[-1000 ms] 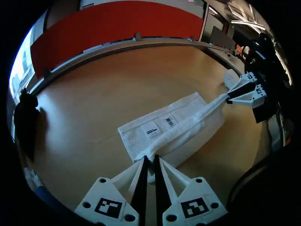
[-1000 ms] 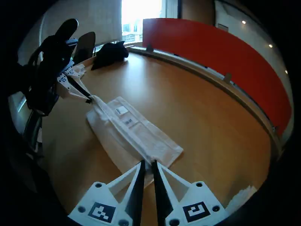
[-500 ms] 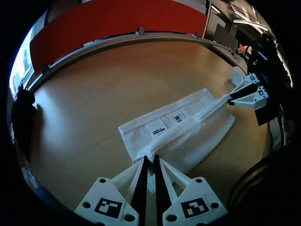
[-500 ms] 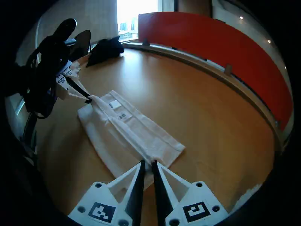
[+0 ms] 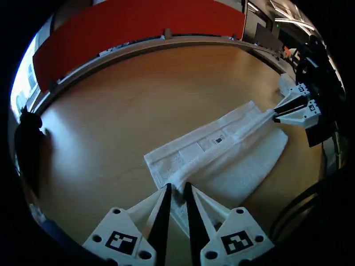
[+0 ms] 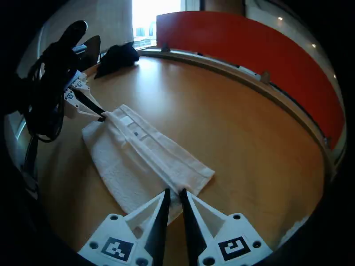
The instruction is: Fold towel
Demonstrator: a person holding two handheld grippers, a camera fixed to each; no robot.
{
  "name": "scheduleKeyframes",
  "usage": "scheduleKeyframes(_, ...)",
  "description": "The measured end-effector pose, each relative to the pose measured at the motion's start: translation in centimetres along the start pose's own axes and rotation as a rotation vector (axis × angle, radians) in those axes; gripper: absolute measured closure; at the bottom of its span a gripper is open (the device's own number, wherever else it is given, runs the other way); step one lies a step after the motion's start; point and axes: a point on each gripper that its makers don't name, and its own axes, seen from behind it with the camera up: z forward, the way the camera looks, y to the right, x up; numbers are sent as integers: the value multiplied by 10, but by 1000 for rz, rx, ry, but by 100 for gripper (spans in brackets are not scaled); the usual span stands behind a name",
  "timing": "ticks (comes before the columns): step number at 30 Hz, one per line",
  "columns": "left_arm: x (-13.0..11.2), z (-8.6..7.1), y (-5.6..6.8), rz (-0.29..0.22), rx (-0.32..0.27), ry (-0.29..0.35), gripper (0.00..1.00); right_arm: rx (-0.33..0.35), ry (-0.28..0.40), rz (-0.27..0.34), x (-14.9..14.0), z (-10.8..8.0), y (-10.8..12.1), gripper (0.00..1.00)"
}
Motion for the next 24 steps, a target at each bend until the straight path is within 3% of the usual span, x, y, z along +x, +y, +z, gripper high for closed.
scheduleKeyframes(3,1,2,-1,13,6,0,76,-11,1,6,-1,2,3,75)
scheduleKeyframes(13,3,5,-10,20,27,-9,63,-56,1,19,-3,7,16,49)
scheduleKeyframes(24,9,4,-18,9,65,-19,59,-88,13,35,4,9,28,43)
